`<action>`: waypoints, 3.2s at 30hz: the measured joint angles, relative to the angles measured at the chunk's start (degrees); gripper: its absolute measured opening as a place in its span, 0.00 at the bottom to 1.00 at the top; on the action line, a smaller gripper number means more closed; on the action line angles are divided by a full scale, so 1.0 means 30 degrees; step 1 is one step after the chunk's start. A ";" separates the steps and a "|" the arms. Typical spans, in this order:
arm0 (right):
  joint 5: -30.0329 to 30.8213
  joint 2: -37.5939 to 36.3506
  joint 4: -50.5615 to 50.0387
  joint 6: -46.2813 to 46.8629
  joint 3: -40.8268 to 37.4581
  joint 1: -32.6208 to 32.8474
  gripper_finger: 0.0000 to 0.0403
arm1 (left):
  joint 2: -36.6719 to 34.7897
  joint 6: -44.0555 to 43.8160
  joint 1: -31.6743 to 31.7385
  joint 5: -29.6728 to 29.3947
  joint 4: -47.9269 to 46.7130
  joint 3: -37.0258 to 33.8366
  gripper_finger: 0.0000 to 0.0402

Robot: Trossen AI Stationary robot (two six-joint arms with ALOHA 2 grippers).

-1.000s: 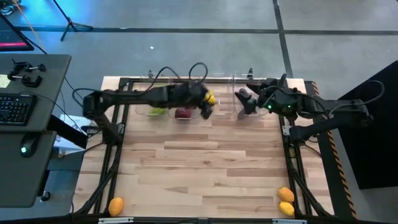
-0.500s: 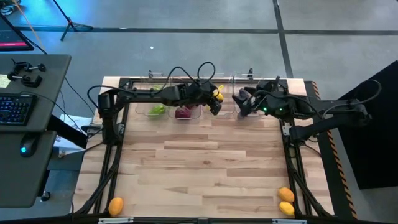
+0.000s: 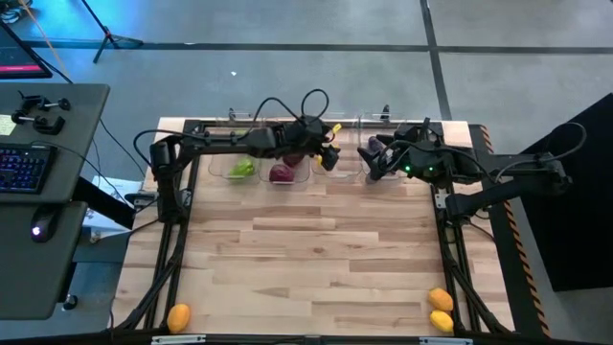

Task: Sort produce into baskets
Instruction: Put the yellow lemon into the middle right transparent bin

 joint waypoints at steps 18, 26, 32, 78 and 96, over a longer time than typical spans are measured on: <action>-0.2568 0.0164 -0.5184 0.4460 -0.0007 0.0000 0.93 | -0.4321 0.2748 -0.0803 0.4553 -0.4716 -0.0201 0.74; -1.1562 0.2558 -1.0005 0.8265 -0.0007 0.2880 0.93 | -0.7821 0.1897 -0.3463 0.4277 -0.2518 -0.4549 0.74; -1.4163 0.5802 -1.1847 1.1089 -0.0015 0.7498 0.93 | -0.9032 -0.1036 -0.4702 0.3304 0.0631 -0.7423 0.74; -2.5951 1.4804 -0.8516 1.4054 -0.2770 1.4641 0.52 | -0.9429 -0.2510 -0.4705 0.4185 0.1765 -0.7754 0.74; -1.0365 0.8124 -0.7616 0.5319 -0.2142 0.4686 0.51 | -1.7362 -0.1209 -0.2042 0.3034 0.3723 -0.7720 0.74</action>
